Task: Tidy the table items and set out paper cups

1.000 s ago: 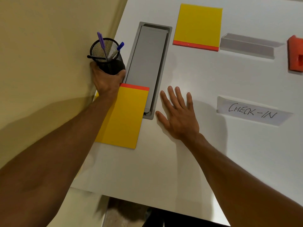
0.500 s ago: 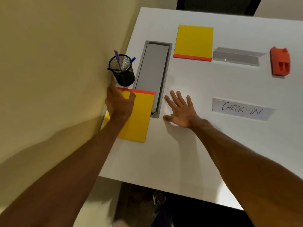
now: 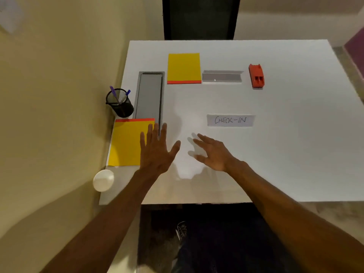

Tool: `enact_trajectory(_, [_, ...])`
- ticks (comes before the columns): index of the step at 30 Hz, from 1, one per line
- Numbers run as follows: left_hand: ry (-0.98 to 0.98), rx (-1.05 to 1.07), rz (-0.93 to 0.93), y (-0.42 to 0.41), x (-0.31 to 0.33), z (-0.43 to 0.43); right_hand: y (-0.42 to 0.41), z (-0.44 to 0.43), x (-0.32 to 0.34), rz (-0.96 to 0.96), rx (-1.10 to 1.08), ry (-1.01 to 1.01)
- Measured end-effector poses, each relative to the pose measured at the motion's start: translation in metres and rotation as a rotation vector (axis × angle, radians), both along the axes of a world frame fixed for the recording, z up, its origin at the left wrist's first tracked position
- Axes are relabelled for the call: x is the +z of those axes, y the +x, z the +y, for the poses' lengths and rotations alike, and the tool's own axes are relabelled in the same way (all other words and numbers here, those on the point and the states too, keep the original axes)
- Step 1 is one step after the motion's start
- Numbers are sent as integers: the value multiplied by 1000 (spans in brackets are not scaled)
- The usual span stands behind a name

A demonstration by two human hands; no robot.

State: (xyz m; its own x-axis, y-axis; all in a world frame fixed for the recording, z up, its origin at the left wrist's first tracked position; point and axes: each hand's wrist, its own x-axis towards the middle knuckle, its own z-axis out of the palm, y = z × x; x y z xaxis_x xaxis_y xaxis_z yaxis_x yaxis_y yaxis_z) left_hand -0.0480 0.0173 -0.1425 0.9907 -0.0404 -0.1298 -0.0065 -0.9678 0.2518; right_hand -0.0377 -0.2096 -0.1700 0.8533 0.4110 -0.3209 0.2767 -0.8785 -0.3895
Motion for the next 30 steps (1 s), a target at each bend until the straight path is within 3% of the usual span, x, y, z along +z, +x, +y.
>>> enact_trajectory(9, [-42, -319, 22, -74, 52, -136, -127, -159, 86, -72, -252, 4])
enact_trajectory(19, [-146, -553, -151, -164, 132, -341, -276, -335, 166, -319, -542, -30])
enact_trajectory(23, [-137, -685, -221, -206, 153, -421, -338, -400, 181, -332, -660, -4])
enact_trajectory(30, [-213, -885, -114, -260, 172, -548, -434, -500, 197, -383, -851, -74])
